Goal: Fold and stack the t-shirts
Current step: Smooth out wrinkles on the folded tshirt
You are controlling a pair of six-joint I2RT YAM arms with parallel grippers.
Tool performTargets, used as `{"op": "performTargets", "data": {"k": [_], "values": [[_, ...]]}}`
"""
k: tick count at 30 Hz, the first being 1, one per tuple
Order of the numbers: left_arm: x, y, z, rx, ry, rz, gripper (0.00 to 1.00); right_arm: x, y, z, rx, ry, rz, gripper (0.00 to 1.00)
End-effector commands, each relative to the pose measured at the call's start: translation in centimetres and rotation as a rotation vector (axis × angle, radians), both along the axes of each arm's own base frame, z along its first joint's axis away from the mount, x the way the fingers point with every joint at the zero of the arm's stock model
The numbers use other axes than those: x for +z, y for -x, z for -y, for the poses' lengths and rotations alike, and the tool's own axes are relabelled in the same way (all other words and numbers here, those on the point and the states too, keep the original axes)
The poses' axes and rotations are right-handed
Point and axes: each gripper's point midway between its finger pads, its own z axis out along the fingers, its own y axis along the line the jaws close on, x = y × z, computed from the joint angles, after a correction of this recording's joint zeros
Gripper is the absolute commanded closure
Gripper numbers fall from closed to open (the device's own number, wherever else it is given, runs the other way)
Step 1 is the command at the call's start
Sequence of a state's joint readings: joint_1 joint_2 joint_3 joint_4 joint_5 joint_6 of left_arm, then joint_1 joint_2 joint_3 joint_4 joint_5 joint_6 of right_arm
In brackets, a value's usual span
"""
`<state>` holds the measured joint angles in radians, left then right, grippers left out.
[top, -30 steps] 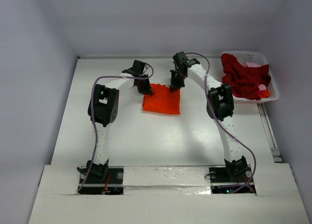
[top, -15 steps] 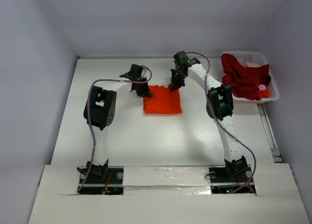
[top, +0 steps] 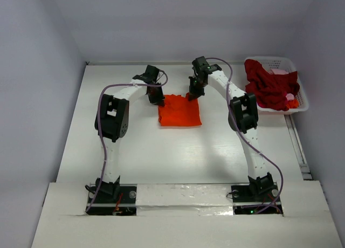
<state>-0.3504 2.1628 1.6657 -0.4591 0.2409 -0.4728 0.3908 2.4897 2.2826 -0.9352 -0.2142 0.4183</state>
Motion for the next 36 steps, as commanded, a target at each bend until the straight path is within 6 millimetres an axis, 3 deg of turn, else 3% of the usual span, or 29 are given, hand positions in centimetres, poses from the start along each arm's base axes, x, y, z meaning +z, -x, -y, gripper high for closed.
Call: {"op": "performTargets", "data": {"k": [1,9,12,21,23,24,26,27,28,29,30,31,32,33,34,35,36], "values": [[1.6,-0.3,-1.4,0.003,-0.063,0.006,1.00,1.1,-1.0,0.5,-0.007,-0.003,0.033,1.00],[2.4,-0.2,-2.0,0.015,-0.064,0.021,1.00,2.0,-1.0,0.7,-0.012,0.001,0.052,1.00],[4.0,-0.4,-2.0,0.017,-0.057,0.048,1.00,2.9,-1.1,1.1,-0.022,0.014,0.074,1.00],[10.5,-0.1,-1.2,0.003,0.021,0.136,1.00,10.6,-0.8,1.9,-0.034,-0.008,0.215,1.00],[12.5,0.4,-1.2,-0.007,0.044,0.171,1.00,11.5,-0.1,2.0,-0.026,-0.018,0.227,1.00],[12.8,0.8,-1.2,-0.011,0.049,0.177,1.00,13.9,0.6,1.6,-0.005,-0.065,0.260,1.00],[15.4,1.3,-1.0,-0.024,0.087,0.241,1.00,14.9,1.6,1.1,0.020,-0.121,0.284,1.00],[15.6,1.7,-1.1,-0.025,0.098,0.253,0.95,18.1,2.4,0.3,0.047,-0.206,0.340,1.00],[16.3,1.9,-1.1,-0.026,0.107,0.269,0.91,19.2,3.2,-0.1,0.061,-0.248,0.349,1.00],[17.9,2.4,-1.1,-0.030,0.125,0.308,0.86,18.8,4.3,-0.3,0.074,-0.276,0.326,0.99],[17.9,2.8,-1.2,-0.031,0.131,0.312,0.75,20.1,5.4,-1.0,0.097,-0.340,0.321,0.84],[18.7,2.8,-1.0,-0.034,0.150,0.345,0.48,22.4,6.3,-1.1,0.117,-0.382,0.368,0.74],[20.1,3.1,-1.2,-0.029,0.166,0.385,0.35,22.9,6.8,-1.1,0.123,-0.396,0.374,0.64],[19.6,3.6,-1.2,-0.022,0.177,0.378,0.14,23.2,7.3,-1.0,0.125,-0.405,0.373,0.46],[20.5,3.4,-0.8,-0.031,0.209,0.419,0.01,24.6,8.0,-0.8,0.131,-0.415,0.402,0.41],[21.3,3.7,-0.6,-0.034,0.232,0.443,0.01,25.1,8.3,-0.6,0.130,-0.416,0.411,0.37],[20.8,4.1,-0.5,-0.018,0.256,0.424,0.01,25.9,8.7,-0.6,0.135,-0.427,0.421,0.30]]}}
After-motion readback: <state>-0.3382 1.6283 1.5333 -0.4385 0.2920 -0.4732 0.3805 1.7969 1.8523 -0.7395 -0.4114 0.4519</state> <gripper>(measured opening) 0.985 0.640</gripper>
